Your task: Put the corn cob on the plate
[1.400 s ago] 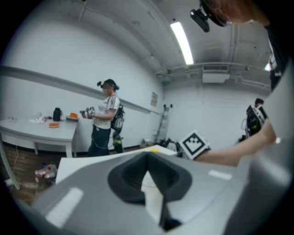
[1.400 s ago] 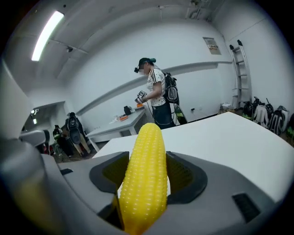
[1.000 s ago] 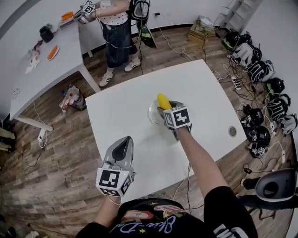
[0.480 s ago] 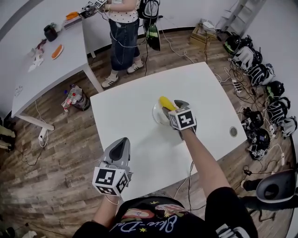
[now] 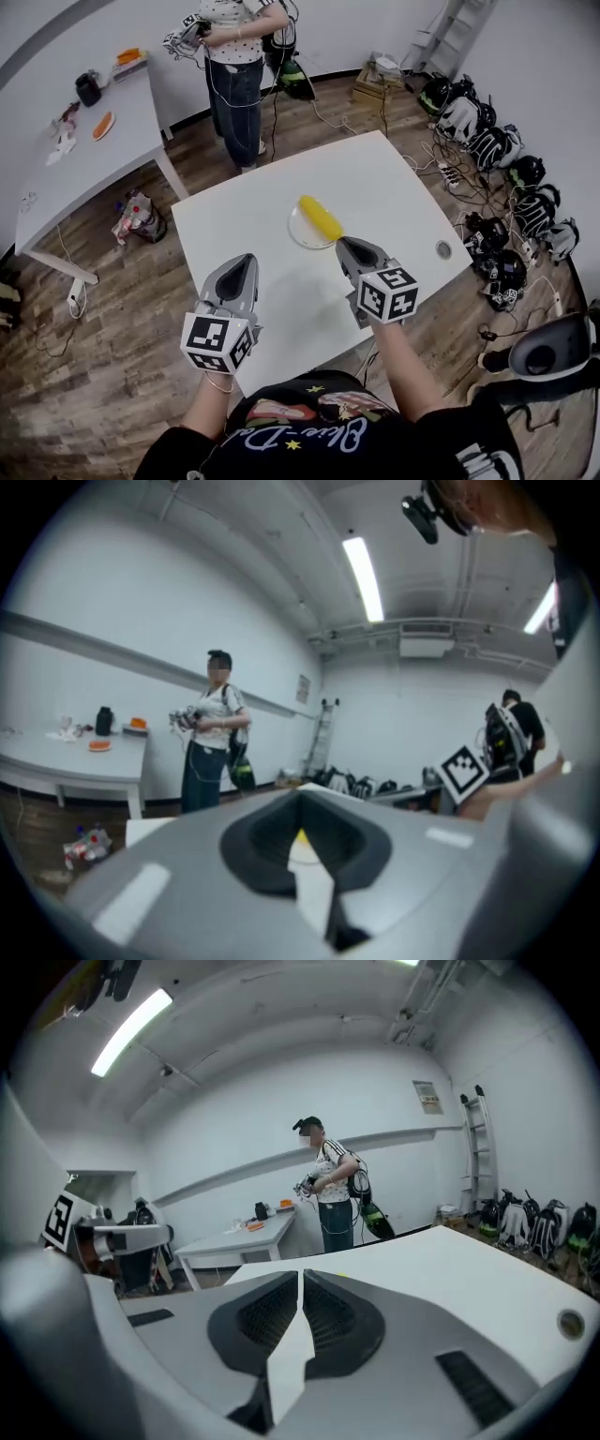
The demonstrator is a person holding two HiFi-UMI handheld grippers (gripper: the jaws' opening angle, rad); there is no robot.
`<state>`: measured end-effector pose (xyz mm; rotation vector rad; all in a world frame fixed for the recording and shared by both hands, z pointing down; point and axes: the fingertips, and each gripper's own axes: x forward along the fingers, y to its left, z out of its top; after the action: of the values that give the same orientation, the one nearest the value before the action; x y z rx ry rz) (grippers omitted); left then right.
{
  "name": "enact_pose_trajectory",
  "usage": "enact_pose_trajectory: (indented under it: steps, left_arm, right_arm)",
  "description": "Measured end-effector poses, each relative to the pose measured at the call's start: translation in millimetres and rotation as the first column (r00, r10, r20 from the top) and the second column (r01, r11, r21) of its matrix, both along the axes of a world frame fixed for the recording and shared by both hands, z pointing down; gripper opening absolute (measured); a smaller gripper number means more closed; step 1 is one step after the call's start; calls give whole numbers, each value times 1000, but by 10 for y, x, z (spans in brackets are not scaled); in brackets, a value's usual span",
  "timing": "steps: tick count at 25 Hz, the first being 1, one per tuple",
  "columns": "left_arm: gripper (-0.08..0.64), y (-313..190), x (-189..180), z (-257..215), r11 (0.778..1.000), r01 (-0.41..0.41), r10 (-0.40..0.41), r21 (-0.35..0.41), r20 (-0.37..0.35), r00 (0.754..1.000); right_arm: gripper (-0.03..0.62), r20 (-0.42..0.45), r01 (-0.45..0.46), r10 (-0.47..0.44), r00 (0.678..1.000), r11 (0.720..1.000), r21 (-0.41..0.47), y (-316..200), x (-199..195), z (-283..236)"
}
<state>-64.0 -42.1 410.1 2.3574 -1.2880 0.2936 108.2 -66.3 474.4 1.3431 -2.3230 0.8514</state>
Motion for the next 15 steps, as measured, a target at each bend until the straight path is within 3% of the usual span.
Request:
enact_pose_trajectory:
  steps: [4,9,15]
  left_arm:
    - [-12,-8,130,-105,996,-73,71,47,36,997]
    - [-12,3,212,-203,994,-82,81,66,20,997]
    - [-12,97,186,-224,995,-73,72,65,27,997]
  right_arm:
    - [29,94,-62,58,994,997,41,190,-33,-353]
    - [29,90,-37,28,996,994,99,228,-20,-620]
    - [29,95,-26,17,995,995,95,320,-46,-645]
